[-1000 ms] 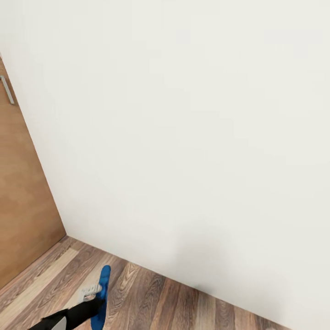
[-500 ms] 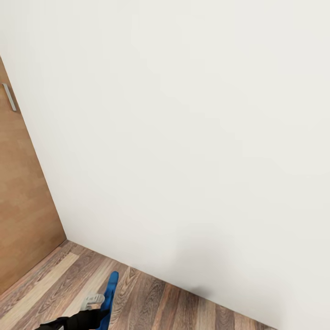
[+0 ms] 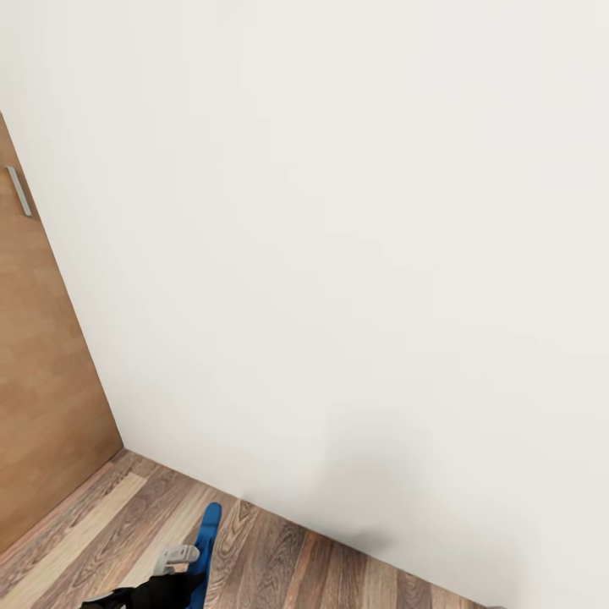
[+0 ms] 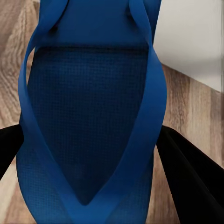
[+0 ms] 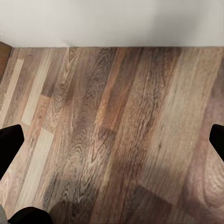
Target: In the bedroom, move the book from the bed onto either nightstand, and place the two sandals side by side next to the bed.
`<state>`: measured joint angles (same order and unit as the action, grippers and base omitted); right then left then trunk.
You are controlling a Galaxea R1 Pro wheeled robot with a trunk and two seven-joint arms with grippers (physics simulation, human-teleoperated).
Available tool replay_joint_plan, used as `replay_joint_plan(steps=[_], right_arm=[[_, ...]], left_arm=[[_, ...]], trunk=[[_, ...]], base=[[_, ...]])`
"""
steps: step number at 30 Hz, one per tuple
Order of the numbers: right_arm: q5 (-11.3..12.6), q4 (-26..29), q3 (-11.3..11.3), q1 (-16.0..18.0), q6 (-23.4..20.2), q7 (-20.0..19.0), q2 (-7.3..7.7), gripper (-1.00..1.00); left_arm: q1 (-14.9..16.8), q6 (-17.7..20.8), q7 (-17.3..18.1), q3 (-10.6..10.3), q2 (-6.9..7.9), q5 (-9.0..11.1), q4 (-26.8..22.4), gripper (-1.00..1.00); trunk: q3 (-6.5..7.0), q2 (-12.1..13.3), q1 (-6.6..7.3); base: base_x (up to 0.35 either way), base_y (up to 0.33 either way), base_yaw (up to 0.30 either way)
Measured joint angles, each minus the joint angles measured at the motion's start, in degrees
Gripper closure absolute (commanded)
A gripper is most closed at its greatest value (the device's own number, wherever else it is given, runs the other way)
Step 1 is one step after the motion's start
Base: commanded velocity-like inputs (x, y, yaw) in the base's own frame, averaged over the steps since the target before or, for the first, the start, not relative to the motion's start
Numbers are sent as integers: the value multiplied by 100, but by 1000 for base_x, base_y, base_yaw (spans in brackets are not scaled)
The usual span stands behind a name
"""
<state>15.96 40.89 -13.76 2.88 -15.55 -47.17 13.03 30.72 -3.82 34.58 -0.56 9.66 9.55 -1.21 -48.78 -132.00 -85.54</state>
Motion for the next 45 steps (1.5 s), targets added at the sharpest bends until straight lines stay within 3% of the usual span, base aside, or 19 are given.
replay_joint_plan(steps=[6, 18, 45], right_arm=[[-19, -2, 3, 0, 0, -3, -3, -100], [-65, -3, 4, 0, 0, -6, -16, -100], [-73, -4, 6, 2, 0, 9, -37, -100]], left_arm=[[-68, -5, -8, 3, -11, -1, -1, 100], [-110, 1, -27, 8, -9, 40, 5, 100], [-116, -6, -25, 9, -138, 48, 6, 100]], trunk=[[108, 241, 132], [108, 242, 132], [108, 242, 132]], base=[[0, 0, 0], [0, 0, 33], [0, 0, 281]])
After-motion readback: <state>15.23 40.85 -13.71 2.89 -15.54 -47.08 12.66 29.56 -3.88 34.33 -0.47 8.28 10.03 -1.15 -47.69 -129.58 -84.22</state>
